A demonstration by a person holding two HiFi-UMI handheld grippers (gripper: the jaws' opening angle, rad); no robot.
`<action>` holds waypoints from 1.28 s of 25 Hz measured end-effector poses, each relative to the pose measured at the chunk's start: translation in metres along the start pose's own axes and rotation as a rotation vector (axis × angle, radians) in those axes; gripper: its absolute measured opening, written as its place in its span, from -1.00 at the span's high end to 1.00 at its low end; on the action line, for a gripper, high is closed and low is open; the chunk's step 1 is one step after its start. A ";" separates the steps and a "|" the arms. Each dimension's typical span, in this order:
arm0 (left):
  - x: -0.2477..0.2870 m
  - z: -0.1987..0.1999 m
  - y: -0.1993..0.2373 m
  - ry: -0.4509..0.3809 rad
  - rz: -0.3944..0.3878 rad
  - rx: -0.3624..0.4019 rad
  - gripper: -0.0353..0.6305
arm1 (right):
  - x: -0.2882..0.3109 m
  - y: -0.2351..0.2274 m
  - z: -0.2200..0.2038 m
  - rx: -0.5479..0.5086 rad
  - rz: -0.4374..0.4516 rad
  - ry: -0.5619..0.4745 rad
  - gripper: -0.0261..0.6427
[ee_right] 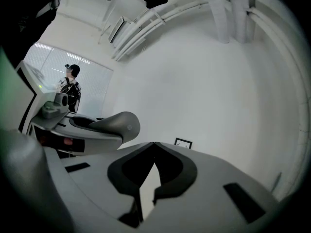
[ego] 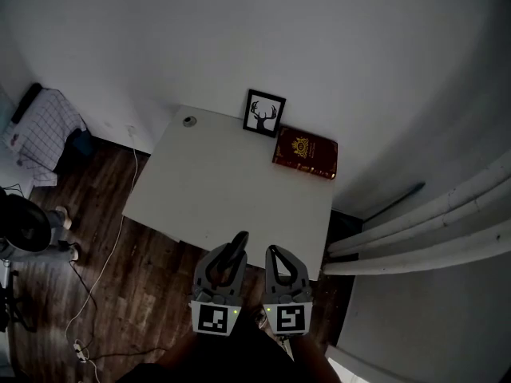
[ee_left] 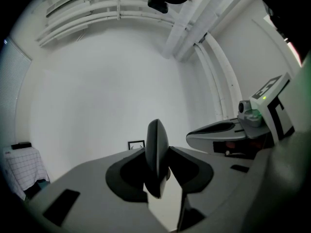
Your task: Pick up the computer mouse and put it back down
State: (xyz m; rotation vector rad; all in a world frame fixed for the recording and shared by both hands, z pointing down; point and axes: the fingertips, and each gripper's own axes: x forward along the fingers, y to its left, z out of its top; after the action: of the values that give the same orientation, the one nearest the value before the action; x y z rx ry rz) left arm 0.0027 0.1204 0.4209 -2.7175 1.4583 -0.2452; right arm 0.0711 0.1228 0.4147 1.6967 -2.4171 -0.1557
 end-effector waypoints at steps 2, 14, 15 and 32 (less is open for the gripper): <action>-0.003 -0.005 0.012 0.010 0.003 -0.007 0.50 | 0.009 0.009 0.000 0.009 0.004 0.001 0.86; -0.011 -0.027 0.095 0.040 0.000 -0.076 0.50 | 0.069 0.070 0.017 -0.011 0.028 0.003 0.86; -0.011 -0.027 0.100 0.041 0.002 -0.085 0.50 | 0.072 0.073 0.017 -0.003 0.030 0.014 0.86; 0.052 -0.047 0.144 0.144 0.111 -0.115 0.50 | 0.159 0.045 0.008 0.025 0.182 0.007 0.86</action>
State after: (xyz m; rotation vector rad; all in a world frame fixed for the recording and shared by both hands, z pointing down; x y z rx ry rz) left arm -0.0953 -0.0016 0.4567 -2.7468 1.7055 -0.3697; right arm -0.0248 -0.0117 0.4302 1.4742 -2.5622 -0.0942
